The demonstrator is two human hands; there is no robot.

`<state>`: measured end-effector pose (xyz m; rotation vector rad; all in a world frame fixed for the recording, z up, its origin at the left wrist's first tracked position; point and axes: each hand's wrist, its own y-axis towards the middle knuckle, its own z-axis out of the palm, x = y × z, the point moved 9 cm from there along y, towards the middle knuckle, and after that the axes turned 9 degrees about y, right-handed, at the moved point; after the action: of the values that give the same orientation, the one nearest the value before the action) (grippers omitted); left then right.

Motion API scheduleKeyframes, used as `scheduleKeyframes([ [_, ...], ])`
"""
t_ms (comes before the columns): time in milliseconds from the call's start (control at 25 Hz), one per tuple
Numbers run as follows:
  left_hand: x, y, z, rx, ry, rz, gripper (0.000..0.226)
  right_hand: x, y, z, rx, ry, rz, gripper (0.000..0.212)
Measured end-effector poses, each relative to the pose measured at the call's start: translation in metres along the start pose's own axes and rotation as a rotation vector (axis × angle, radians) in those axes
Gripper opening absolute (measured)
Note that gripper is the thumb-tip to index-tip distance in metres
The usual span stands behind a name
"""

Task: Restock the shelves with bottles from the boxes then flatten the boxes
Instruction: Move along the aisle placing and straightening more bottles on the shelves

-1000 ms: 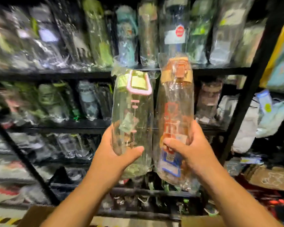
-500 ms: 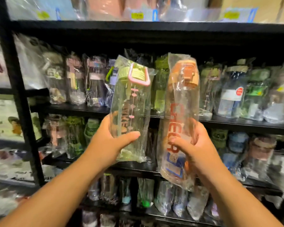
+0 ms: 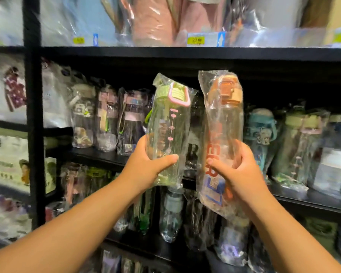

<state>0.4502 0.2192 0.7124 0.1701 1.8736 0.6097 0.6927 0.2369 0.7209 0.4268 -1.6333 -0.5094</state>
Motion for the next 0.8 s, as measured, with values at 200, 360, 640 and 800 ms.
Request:
scheduleKeyframes([
  [200, 0.022, 0.050, -0.005, -0.062, 0.068, 0.020, 0.083, -0.022, 0.055, 0.030, -0.025, 0.003, -0.068, 0.097],
  [360, 0.039, 0.076, -0.002, -0.086, 0.058, 0.044, 0.079, -0.042, 0.074, 0.044, -0.103, 0.001, -0.078, 0.095],
  [640, 0.062, 0.093, -0.001, -0.001, 0.037, 0.137, 0.082, -0.053, 0.077, 0.068, -0.308, -0.163, -0.094, 0.100],
  [800, 0.072, 0.097, -0.003, 0.046, -0.013, 0.144, 0.076, -0.056, 0.067, 0.077, -0.295, -0.187, -0.085, 0.093],
])
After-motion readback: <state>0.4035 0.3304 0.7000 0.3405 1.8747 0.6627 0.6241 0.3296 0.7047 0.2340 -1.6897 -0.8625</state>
